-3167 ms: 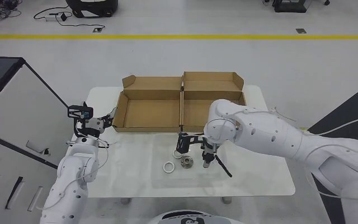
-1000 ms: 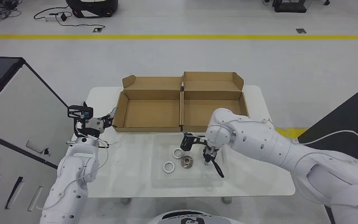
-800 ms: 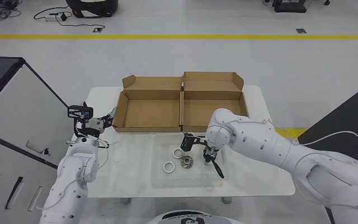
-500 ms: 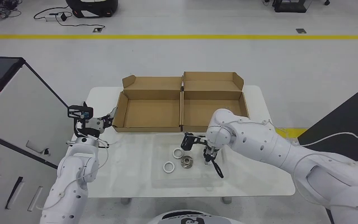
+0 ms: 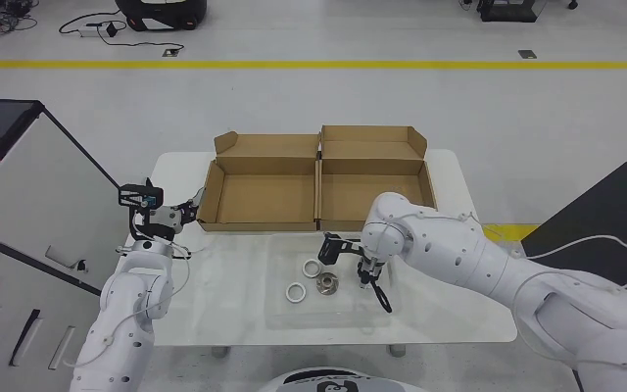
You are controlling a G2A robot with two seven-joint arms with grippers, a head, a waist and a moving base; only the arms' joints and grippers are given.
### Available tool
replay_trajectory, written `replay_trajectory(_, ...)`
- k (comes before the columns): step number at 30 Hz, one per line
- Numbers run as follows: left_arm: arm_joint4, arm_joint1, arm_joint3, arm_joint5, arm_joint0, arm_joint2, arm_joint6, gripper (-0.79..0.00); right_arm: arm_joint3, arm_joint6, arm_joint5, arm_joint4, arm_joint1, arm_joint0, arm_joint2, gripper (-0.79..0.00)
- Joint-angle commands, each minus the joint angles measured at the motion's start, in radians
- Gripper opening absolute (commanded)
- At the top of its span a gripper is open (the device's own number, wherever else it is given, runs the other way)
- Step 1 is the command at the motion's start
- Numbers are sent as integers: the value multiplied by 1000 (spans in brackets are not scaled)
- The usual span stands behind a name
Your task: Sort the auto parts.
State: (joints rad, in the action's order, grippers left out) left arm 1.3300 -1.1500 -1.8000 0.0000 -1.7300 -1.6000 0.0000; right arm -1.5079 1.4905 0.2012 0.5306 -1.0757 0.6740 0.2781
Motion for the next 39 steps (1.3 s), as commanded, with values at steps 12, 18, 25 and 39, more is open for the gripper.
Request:
replay_trajectory(12,0,0,0,0,0,0,0,0,-8,6,-8,22,3,18,23,-505)
replay_trajectory(18,0,0,0,0,0,0,0,0,-12,3,-11,40,6,27,35,-517)
replay_trajectory(25,0,0,0,0,0,0,0,0,-14,1,-10,45,5,37,47,-554)
replay_trajectory(39,0,0,0,0,0,0,0,0,-20,15,-7,50,-2,48,64,-600)
